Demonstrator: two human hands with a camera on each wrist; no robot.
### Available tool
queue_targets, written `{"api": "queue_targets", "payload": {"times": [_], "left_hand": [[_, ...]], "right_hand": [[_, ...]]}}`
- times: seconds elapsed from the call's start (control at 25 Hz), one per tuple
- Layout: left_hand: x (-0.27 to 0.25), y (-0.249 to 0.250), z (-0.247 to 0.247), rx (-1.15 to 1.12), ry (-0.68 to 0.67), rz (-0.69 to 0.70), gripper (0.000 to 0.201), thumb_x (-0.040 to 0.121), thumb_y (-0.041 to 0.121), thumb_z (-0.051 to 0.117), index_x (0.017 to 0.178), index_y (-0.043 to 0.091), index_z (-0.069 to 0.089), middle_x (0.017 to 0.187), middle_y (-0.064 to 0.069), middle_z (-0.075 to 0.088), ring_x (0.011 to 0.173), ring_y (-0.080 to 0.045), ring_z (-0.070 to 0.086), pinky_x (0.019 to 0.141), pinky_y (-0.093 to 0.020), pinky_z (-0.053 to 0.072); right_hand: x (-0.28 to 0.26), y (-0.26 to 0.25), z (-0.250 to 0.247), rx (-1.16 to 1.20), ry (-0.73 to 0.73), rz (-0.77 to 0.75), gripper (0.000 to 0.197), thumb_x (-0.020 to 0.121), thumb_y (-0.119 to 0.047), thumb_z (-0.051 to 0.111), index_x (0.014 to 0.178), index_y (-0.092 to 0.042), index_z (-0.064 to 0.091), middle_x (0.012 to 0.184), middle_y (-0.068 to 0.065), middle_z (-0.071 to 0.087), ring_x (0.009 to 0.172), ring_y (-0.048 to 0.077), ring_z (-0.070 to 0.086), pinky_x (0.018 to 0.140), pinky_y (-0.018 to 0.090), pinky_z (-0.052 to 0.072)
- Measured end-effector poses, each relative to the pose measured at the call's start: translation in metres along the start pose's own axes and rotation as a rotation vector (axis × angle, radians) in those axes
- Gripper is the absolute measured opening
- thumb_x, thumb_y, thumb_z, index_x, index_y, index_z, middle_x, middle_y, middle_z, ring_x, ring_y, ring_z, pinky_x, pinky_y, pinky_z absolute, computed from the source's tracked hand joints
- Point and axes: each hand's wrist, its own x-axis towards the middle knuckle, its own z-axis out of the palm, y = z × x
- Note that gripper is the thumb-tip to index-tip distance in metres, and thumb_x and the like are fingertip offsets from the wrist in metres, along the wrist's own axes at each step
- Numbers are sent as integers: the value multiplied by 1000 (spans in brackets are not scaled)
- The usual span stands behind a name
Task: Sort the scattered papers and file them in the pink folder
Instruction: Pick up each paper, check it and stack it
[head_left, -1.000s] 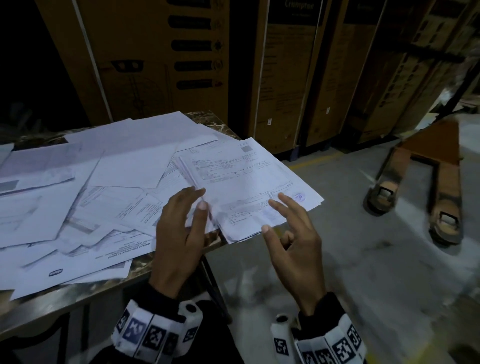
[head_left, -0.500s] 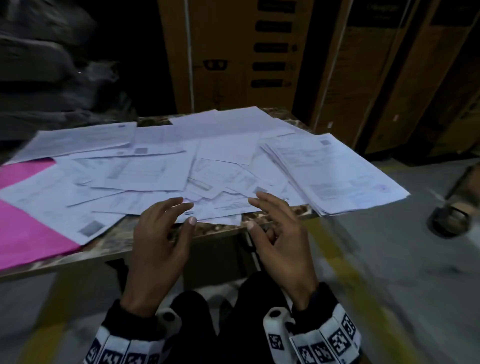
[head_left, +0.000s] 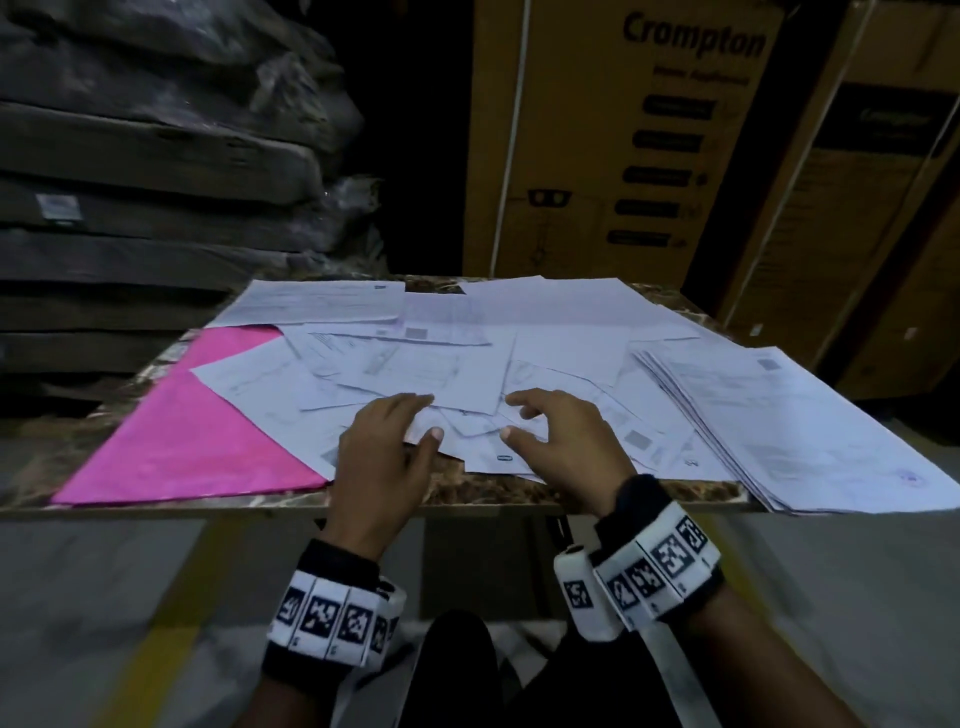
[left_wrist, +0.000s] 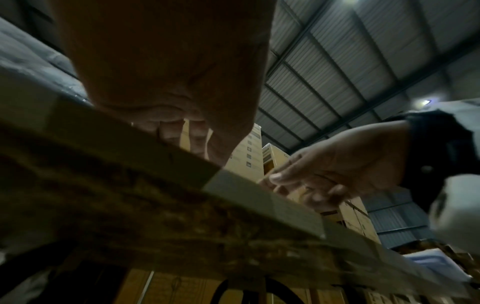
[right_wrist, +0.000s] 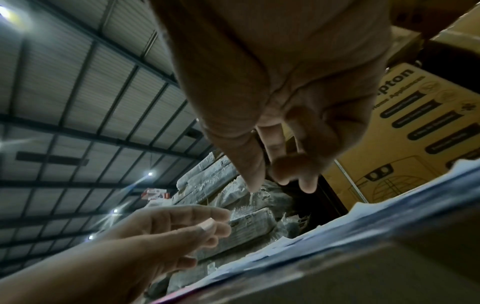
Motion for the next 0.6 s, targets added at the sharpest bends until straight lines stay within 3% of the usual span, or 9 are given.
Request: {"api": "queue_targets", "payload": {"times": [0.12, 0.2, 0.28, 0.4, 0.48, 0.6], "left_hand": [[-6, -4, 13, 221, -97, -19, 50, 96, 44, 52, 141, 23, 50, 134, 2, 57, 127, -21, 50, 102, -43, 41], [-6, -6, 14, 291, -130, -42, 57, 97, 50, 46, 148, 24, 41, 142, 0, 52, 134, -21, 44, 108, -44, 37], [-5, -6, 14, 323, -168, -75, 68, 93, 57, 30, 152, 24, 34, 149, -3, 46, 140, -23, 37, 113, -45, 32], [-5, -5, 15, 361, -217, -108, 79, 88, 62, 13, 157, 24, 25, 156, -4, 38, 147, -24, 28, 118, -45, 23], [-7, -3, 14, 370, -234, -126, 83, 86, 63, 7, 158, 25, 19, 159, -3, 33, 149, -24, 23, 120, -45, 18], [-7, -2, 12, 364, -236, -133, 84, 85, 64, 5, 159, 26, 16, 162, -3, 27, 151, -24, 19, 121, -44, 15]], "right_hand": [[30, -6, 4, -149, -171, -7, 56, 96, -41, 59, 148, -31, 40, 152, 1, 38, 140, 24, 32, 111, 37, 31], [45, -3, 11, -277, -311, -19, 64, 96, -44, 57, 153, -37, 28, 162, -2, 21, 148, 28, 15, 116, 45, 20], [51, 6, 20, -364, -431, -44, 67, 97, -49, 50, 155, -42, 17, 166, -6, 11, 151, 27, 7, 118, 49, 11], [48, 19, 31, -406, -449, -79, 64, 101, -54, 37, 156, -41, 7, 166, -7, 9, 153, 24, 3, 121, 51, 10], [46, 25, 35, -417, -409, -106, 61, 102, -53, 34, 157, -39, 10, 165, -6, 14, 153, 23, 7, 120, 51, 14], [42, 27, 38, -342, -313, -133, 49, 102, -49, 39, 149, -35, 36, 158, -5, 28, 149, 19, 18, 116, 45, 19]]}}
